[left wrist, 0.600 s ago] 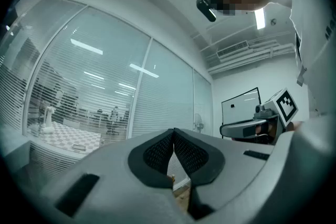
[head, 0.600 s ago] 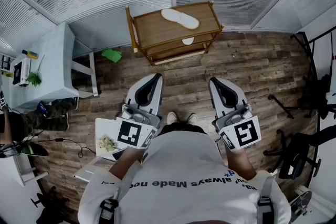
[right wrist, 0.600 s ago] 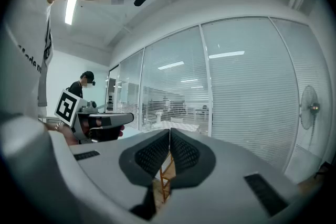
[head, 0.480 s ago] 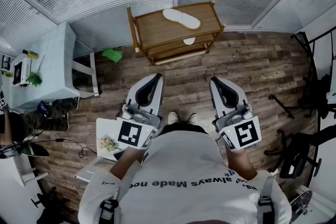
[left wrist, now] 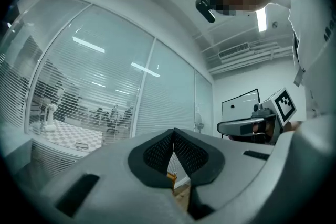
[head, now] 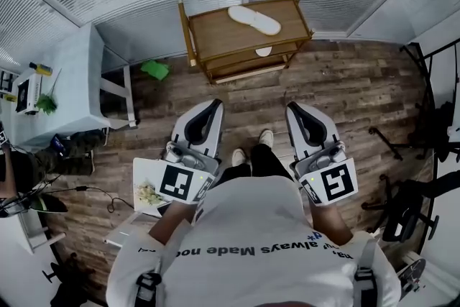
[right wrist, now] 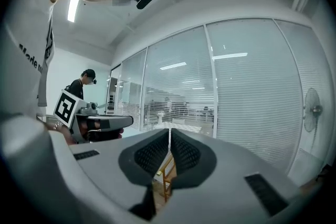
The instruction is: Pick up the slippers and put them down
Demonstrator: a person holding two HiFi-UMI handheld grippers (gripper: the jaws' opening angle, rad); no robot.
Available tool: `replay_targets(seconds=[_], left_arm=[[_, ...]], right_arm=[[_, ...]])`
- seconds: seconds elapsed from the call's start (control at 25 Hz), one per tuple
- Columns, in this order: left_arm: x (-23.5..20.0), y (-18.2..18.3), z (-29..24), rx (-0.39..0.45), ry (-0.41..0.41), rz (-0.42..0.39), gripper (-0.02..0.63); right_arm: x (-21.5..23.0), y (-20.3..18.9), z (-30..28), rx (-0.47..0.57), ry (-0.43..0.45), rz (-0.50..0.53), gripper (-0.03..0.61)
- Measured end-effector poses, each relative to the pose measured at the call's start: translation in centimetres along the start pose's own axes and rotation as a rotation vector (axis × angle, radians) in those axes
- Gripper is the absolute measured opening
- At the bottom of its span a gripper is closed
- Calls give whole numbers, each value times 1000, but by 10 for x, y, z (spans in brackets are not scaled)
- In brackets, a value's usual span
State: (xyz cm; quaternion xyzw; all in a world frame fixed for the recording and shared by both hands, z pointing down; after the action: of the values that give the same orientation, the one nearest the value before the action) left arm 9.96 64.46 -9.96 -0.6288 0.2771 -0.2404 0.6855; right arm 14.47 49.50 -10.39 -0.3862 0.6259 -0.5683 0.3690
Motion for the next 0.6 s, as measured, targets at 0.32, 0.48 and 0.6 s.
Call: replay_targets(seconds=[0.32, 0.48, 0.6], left_arm=[[-7, -4, -20, 3, 0, -1, 11], [-8, -5, -45, 11, -11, 12, 11], [-9, -4, -67, 9, -14, -10, 11]], right_arm=[[18, -1, -14, 9, 5, 2, 17], [41, -4, -21, 8, 0, -14, 17], [63, -4, -28, 16, -9, -19, 17]])
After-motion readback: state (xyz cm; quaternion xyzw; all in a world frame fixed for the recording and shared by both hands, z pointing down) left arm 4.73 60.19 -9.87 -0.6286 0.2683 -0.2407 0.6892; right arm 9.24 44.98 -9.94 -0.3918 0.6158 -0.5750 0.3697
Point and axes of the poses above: the fingertips, and each gripper's own axes: z backward along the fingers, x to its right, y out of its top, the point moved 2 cm from there along z, backward along the fingers, and after that the axes turned 3 degrees about y, right-handed, at the moved point
